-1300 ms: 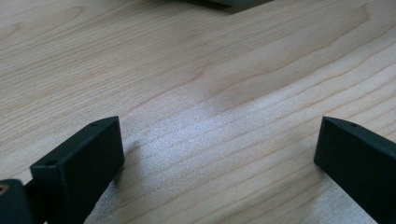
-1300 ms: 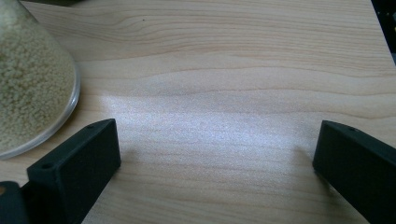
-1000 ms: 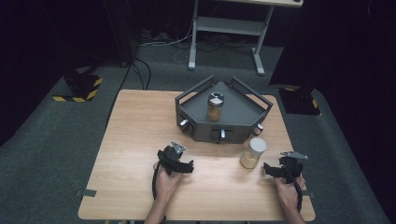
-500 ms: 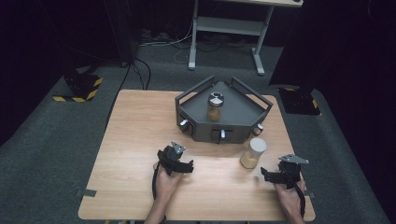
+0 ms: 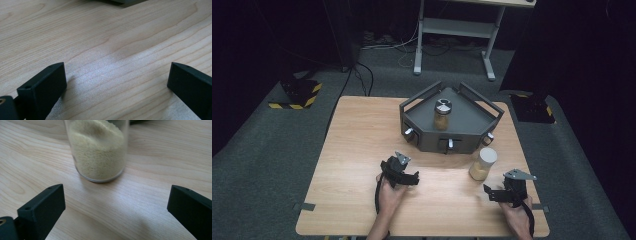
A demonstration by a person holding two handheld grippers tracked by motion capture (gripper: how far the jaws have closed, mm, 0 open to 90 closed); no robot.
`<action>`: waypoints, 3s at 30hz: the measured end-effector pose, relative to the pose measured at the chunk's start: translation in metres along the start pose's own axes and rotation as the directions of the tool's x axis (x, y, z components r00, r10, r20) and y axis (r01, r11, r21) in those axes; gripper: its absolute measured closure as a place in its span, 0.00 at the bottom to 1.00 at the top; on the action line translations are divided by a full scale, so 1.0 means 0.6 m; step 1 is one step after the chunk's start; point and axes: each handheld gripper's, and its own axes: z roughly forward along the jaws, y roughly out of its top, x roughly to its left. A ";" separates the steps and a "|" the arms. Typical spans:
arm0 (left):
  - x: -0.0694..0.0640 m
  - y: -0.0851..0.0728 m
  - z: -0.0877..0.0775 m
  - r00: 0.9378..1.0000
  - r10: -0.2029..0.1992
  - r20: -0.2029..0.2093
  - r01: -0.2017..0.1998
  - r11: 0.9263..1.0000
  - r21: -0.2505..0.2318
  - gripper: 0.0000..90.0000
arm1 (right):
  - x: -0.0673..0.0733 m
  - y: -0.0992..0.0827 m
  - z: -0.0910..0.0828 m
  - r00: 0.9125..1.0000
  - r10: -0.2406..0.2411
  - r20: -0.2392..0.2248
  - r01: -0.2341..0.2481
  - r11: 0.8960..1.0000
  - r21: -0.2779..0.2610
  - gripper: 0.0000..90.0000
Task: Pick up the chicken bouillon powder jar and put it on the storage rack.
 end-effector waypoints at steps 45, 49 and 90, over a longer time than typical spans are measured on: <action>0.000 -0.001 0.000 1.000 -0.003 -0.002 0.003 1.000 -0.002 0.03 | 0.025 0.100 0.049 1.000 0.022 0.001 -0.021 0.998 -0.061 0.24; 0.000 -0.001 0.000 1.000 -0.003 -0.002 0.003 1.000 -0.002 0.03 | 0.026 0.100 0.050 1.000 0.013 0.005 -0.012 0.998 -0.065 0.31; 0.000 -0.002 0.000 1.000 -0.006 -0.002 0.006 1.000 -0.006 0.03 | 0.035 0.105 0.040 0.999 -0.038 -0.002 0.038 0.996 -0.082 0.38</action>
